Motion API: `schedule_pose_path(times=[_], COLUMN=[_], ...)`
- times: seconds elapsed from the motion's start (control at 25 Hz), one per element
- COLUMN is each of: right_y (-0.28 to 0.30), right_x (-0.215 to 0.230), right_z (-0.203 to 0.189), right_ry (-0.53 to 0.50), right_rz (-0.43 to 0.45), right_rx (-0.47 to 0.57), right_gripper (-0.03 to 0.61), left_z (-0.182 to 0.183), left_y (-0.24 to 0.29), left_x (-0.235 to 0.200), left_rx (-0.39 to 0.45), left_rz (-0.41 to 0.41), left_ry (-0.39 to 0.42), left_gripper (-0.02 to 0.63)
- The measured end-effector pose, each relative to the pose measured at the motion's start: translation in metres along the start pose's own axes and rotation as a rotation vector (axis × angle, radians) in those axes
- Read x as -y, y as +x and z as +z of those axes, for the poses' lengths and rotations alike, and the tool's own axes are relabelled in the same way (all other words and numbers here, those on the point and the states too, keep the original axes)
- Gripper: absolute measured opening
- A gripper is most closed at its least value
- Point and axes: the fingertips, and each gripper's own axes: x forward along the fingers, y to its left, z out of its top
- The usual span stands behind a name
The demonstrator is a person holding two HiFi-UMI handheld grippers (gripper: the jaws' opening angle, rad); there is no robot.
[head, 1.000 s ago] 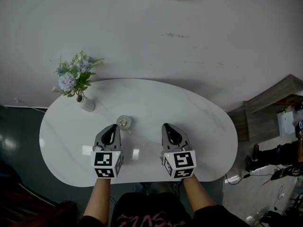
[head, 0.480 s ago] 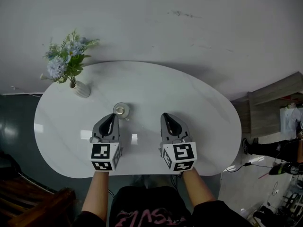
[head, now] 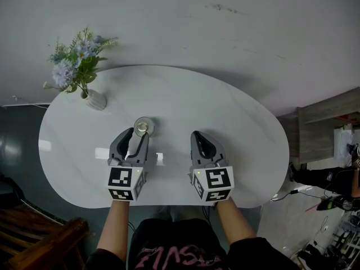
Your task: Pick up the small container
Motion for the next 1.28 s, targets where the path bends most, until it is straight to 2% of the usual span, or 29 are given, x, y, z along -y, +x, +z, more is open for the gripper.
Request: schedule_pose_path(times=[0.2, 0.68, 1.28], right_y=[0.002, 0.013, 0.016], right_x=[0.004, 0.015, 0.021], right_z=[0.001, -0.001, -0.004], right_ry=[0.004, 0.016, 0.031], right_rz=[-0.004, -0.02, -0.029], right_rx=[0.004, -0.009, -0.019], right_gripper=[0.067, 0.067, 0.067], left_z=[0.0, -0.002, -0.004], left_y=[0.007, 0.024, 0.024], left_x=[0.0, 0.002, -0.003], left_rx=[-0.007, -0.017, 0.006], left_rz=[0.005, -0.003, 0.033], left_ry=[0.002, -0.003, 0.016], left_gripper=[0.173, 0.173, 0.172])
